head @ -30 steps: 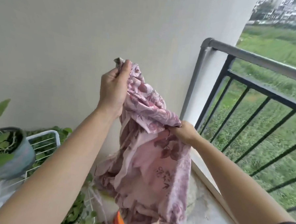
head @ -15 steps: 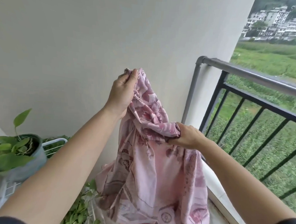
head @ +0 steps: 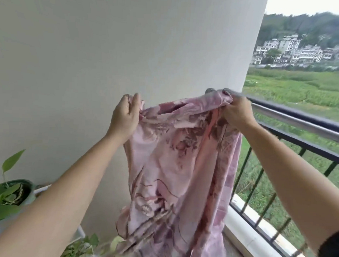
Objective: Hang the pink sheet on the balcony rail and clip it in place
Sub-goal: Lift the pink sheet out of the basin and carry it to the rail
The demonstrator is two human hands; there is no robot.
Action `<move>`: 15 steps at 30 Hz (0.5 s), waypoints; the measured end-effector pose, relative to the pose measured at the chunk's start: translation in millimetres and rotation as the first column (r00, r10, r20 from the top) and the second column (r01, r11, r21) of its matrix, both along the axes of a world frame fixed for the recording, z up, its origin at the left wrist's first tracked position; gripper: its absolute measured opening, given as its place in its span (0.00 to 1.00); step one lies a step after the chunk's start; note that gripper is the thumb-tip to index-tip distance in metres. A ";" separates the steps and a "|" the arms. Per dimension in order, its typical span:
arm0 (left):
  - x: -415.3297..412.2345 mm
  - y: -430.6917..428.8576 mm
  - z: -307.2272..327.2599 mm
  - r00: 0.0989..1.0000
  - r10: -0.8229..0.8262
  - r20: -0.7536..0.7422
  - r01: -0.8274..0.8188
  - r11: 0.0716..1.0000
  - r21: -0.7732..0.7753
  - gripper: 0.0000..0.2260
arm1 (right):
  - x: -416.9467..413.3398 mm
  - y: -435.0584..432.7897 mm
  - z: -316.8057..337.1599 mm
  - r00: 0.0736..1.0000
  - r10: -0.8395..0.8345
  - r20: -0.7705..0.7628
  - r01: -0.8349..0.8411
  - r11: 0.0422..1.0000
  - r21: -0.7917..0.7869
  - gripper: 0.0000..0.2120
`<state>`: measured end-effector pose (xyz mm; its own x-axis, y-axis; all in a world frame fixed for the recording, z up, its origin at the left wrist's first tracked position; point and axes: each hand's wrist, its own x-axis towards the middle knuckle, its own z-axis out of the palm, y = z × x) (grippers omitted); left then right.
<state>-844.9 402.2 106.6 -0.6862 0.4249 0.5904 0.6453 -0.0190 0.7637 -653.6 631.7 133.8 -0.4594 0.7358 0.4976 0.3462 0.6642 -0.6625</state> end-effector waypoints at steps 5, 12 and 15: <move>13.4 6.6 -34.0 0.980 -0.035 -0.197 -0.069 0.866 -0.496 0.39 | 16.3 -2.3 63.7 0.998 -0.065 -0.025 0.068 0.985 0.156 0.11; -43.2 8.4 -49.4 0.948 0.249 -0.200 -0.319 0.775 -0.546 0.25 | 68.2 0.0 78.5 0.964 -0.194 0.181 0.084 0.870 0.486 0.04; -64.9 14.0 -23.3 0.915 0.355 -0.194 -0.399 0.716 -0.572 0.13 | 87.9 -1.2 65.5 0.830 -0.185 0.527 -0.103 0.876 0.471 0.20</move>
